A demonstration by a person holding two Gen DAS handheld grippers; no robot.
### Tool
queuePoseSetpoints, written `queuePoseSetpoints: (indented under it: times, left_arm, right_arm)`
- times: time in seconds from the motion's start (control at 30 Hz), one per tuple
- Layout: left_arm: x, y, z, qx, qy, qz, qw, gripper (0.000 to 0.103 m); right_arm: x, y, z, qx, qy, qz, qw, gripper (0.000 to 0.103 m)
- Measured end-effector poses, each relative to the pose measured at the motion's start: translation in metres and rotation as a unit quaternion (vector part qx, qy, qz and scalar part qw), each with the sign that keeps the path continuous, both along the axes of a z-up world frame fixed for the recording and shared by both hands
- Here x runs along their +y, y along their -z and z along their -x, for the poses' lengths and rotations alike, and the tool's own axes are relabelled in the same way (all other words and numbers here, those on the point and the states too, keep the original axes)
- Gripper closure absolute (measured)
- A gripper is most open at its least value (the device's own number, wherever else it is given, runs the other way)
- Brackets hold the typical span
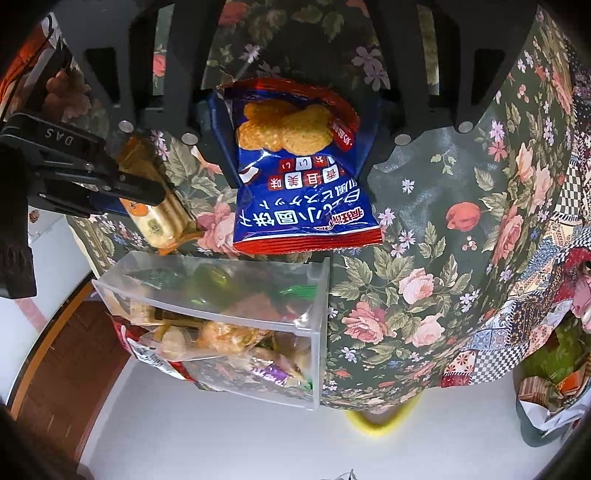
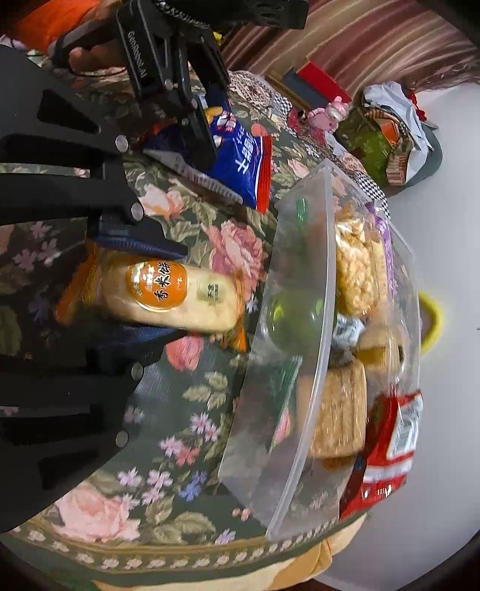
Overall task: Organize snacks
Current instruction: 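Grasp the blue biscuit bag with the left tool while the right tool grasps the orange-labelled bread, then carry the blue bag and orange-labelled bread into the clear box and open both tools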
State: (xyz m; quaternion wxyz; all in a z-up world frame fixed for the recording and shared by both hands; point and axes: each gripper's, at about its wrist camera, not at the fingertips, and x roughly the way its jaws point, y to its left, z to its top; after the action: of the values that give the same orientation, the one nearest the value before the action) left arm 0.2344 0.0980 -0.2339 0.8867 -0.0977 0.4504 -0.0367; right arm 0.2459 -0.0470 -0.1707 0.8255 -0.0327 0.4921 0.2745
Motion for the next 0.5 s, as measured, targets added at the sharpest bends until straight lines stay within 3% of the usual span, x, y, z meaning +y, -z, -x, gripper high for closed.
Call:
queuePoseSetpoints:
  times: [0.23,0.5]
  left_arm:
    - [-0.003,-0.023,0.009,-0.025,0.002,-0.006,0.9997,0.047]
    - [-0.008,-0.065,0.014,-0.073,0.007,-0.008,0.9973,0.047]
  right_arm:
    - [-0.012,-0.017,0.008,-0.027,0.01,-0.001,1.0,0.073]
    - [-0.021,-0.061,0.017,-0.083,0.014,-0.023,0.996,0.073]
